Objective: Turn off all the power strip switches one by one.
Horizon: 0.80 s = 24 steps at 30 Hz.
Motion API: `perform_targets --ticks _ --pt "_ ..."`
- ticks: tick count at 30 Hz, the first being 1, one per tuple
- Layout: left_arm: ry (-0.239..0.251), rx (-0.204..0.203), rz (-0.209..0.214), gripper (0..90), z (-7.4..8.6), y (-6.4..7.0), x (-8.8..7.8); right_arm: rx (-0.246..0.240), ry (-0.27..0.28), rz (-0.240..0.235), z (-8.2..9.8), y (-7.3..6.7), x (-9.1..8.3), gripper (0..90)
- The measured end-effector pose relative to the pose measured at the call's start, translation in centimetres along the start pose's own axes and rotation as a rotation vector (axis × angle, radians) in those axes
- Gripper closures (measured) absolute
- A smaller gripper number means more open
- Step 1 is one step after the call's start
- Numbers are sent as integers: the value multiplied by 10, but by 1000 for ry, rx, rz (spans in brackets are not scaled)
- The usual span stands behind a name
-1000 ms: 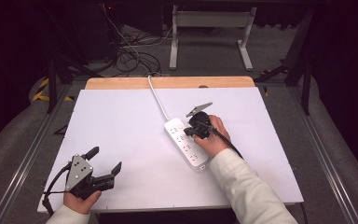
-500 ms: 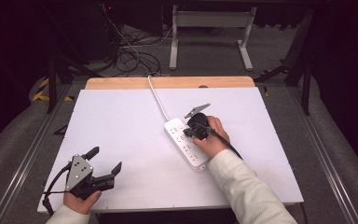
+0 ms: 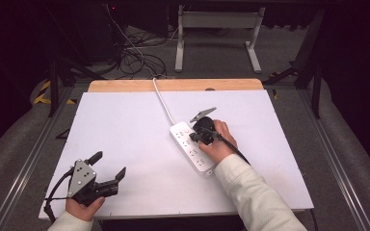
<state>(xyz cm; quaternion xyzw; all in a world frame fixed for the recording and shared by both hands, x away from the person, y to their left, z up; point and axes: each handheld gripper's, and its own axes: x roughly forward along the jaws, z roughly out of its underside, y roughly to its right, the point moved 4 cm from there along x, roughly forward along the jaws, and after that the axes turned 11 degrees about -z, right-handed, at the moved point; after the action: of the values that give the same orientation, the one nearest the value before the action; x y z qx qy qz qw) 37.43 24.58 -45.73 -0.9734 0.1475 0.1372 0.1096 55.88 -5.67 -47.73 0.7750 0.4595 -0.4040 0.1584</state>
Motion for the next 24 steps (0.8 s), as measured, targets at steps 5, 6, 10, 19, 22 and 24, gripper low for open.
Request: perform_targets --ticks 5,6,10,19,22,24 --pt "0 0 0 122 0 0 0 11 -7 -2 -1 0 0 900" --pt "-1 -1 2 123 0 0 0 12 -9 1 -1 0 0 900" --pt "1 0 0 123 0 0 0 8 -24 10 -2 -1 1 900" --pt "3 0 1 123 0 0 -1 21 -22 6 -2 -1 1 900" --pt "3 -1 1 123 0 0 0 27 -22 1 -2 0 1 900" --pt "3 -1 0 123 0 0 -1 26 -25 9 -2 0 2 900"
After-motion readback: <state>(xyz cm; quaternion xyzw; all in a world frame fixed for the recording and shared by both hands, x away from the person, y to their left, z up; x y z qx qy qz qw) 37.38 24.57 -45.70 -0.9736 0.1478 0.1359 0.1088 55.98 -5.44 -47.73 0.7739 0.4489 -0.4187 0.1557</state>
